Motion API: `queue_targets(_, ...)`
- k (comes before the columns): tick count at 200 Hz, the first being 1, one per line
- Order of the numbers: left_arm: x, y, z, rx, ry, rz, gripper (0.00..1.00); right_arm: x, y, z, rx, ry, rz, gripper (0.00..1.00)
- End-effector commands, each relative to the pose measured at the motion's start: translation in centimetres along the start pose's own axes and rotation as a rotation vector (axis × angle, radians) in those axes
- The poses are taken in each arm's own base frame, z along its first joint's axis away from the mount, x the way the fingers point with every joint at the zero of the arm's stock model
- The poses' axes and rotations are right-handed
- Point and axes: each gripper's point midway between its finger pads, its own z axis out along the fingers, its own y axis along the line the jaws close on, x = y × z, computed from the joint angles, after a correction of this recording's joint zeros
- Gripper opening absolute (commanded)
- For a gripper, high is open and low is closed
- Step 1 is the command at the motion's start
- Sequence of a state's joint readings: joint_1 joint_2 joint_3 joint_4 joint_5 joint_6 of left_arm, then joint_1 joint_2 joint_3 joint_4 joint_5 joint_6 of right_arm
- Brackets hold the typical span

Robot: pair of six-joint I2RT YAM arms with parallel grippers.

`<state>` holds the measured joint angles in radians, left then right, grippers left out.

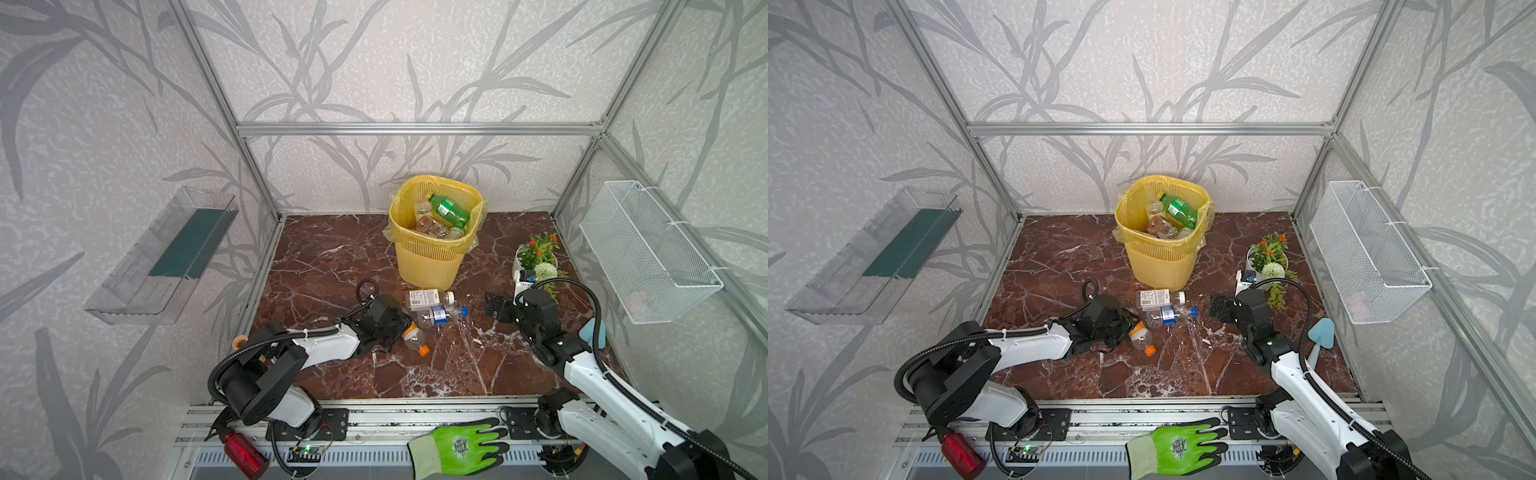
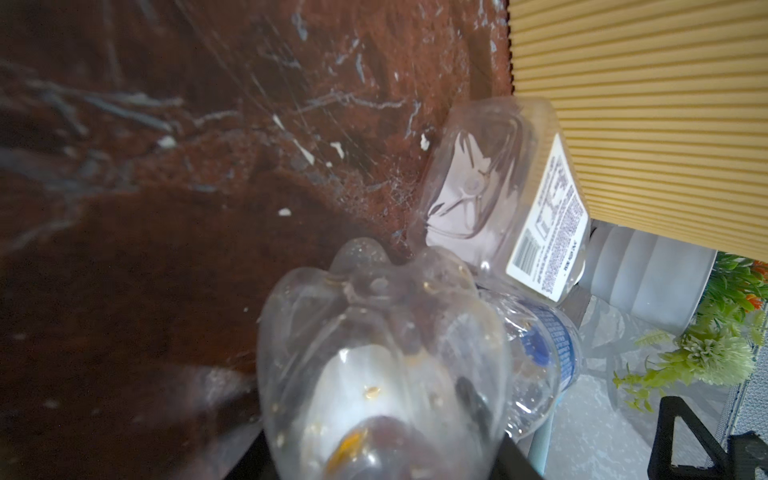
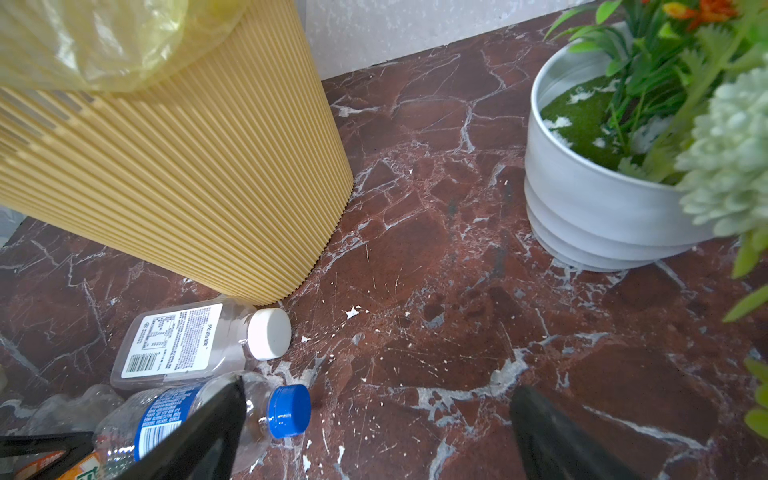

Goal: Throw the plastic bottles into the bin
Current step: 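Lower the left gripper onto the orange-label bottle and close, then lift the orange-label bottle with the left gripper and drop it into the bin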

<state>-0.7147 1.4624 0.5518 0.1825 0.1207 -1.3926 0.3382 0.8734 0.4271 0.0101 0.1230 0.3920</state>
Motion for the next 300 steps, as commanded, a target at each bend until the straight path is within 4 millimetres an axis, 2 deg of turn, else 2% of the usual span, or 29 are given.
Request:
queue_targets(1,-1.2,-0.9,-1.8,0.033,-0.054,0.025,0.43,0.1,-0.5,-0.1,0.016,-0.006,-0.002,0.99)
queue_targets(23,-3.0,-2.9,-4.8,0.092,-0.148,0.095,0.43,-0.2,-0.6,-0.2,0.021,-0.017,0.000,0.99)
queue_targets(40,-5.1,-5.1,-8.7,0.137,-0.271,0.189,0.43,-0.6,-0.7,-0.4,0.025,-0.030,0.000,0.99)
queue_targets(55,-7.2,-7.3,-13.4,0.172,-0.416,0.286,0.43,-1.0,-0.8,-0.6,0.029,-0.044,0.004,0.99)
queue_targets(79,-10.5,-11.0,-22.7,0.244,-0.712,0.433,0.42,-1.6,-1.0,-1.1,0.036,-0.075,0.013,0.99)
queue_targets(104,-12.2,-15.2,-32.6,0.364,-1.007,0.561,0.41,-1.9,-1.0,-1.5,0.024,-0.096,0.022,0.99)
queue_targets(121,-12.2,-18.4,-37.3,0.466,-1.144,0.640,0.40,-1.9,-0.8,-1.6,0.013,-0.096,0.025,0.99)
queue_targets(136,-12.0,-21.5,-39.4,0.529,-1.209,0.710,0.40,-2.0,-0.7,-1.7,0.007,-0.096,0.024,0.99)
queue_targets(147,-11.7,-23.9,-39.8,0.570,-1.222,0.761,0.39,-2.1,-0.7,-1.9,0.005,-0.100,0.024,0.99)
queue_targets(161,-11.5,-27.0,-39.0,0.614,-1.217,0.817,0.39,-2.2,-0.8,-2.2,0.007,-0.108,0.024,0.99)
queue_targets(178,-11.7,-30.9,-35.5,0.630,-1.160,0.869,0.40,-2.3,-0.8,-2.6,0.005,-0.114,0.023,0.99)
queue_targets(180,-11.7,-31.3,-34.3,0.618,-1.138,0.881,0.41,-2.3,-0.8,-2.6,0.005,-0.116,0.023,0.99)
queue_targets(184,-11.9,-32.4,-33.4,0.616,-1.121,0.888,0.42,-2.3,-0.8,-2.7,0.003,-0.117,0.024,0.99)
queue_targets(200,-13.0,-34.9,-26.5,0.510,-0.962,0.942,0.48,-2.4,-0.6,-2.9,-0.006,-0.118,0.022,0.99)
queue_targets(211,-13.4,-36.0,-21.9,0.427,-0.846,0.987,0.57,-2.6,-0.5,-3.1,-0.014,-0.119,0.019,0.99)
queue_targets(217,-13.4,-36.9,-21.1,0.409,-0.815,1.007,0.64,-2.6,-0.4,-3.1,-0.015,-0.117,0.015,0.99)
queue_targets(222,-13.4,-37.0,-19.7,0.378,-0.777,1.031,0.69,-2.6,-0.4,-3.2,-0.015,-0.115,0.013,0.99)
queue_targets(227,-13.4,-37.1,-19.3,0.364,-0.755,1.045,0.73,-2.7,-0.4,-3.3,-0.012,-0.116,0.009,0.99)
queue_targets(237,-13.4,-37.5,-19.6,0.369,-0.761,1.046,0.81,-2.9,-0.5,-3.5,-0.010,-0.120,0.005,0.99)
queue_targets(254,-13.2,-37.8,-21.9,0.431,-0.830,1.044,0.96,-2.8,-0.5,-3.6,-0.010,-0.122,0.006,0.99)
queue_targets(264,-12.9,-38.0,-23.7,0.485,-0.885,1.051,0.98,-2.9,-0.5,-3.6,-0.014,-0.124,0.008,0.99)
queue_targets(276,-12.7,-37.3,-25.0,0.503,-0.914,1.048,0.99,-2.8,-0.3,-3.5,-0.020,-0.120,0.013,0.99)
queue_targets(300,-12.1,-35.6,-26.6,0.488,-0.907,1.060,0.99,-2.7,-0.1,-3.2,-0.030,-0.112,0.024,0.99)
